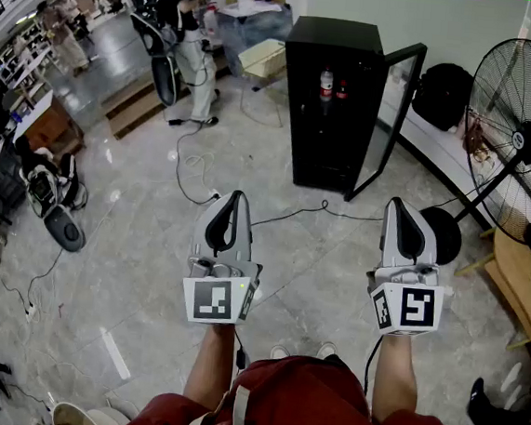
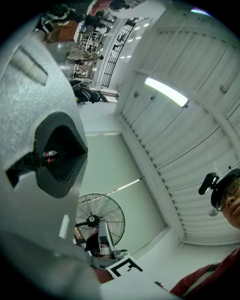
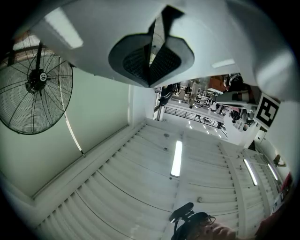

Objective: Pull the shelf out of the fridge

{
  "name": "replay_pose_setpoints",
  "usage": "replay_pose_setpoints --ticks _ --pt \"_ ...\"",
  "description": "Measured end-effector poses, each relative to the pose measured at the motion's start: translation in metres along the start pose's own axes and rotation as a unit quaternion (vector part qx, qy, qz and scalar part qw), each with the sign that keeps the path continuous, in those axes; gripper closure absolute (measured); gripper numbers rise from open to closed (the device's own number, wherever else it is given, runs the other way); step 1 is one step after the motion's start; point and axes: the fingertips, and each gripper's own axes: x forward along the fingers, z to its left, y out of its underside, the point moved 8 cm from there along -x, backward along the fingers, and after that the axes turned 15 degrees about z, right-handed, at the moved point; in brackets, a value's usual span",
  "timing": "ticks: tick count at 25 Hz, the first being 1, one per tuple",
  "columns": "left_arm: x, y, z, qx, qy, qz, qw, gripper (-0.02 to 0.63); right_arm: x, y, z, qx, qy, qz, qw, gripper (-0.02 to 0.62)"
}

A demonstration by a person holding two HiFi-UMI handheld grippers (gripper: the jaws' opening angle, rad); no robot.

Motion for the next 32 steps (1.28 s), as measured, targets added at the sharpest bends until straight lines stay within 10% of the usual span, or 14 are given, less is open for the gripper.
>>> replay_pose_setpoints --ticks 32 --pt "-0.032 0.038 0.105 -0.017 -0.027 0.008 0.9995 0.606 0.053 0.003 0.105 0.032 -0.035 -0.003 0.999 0.595"
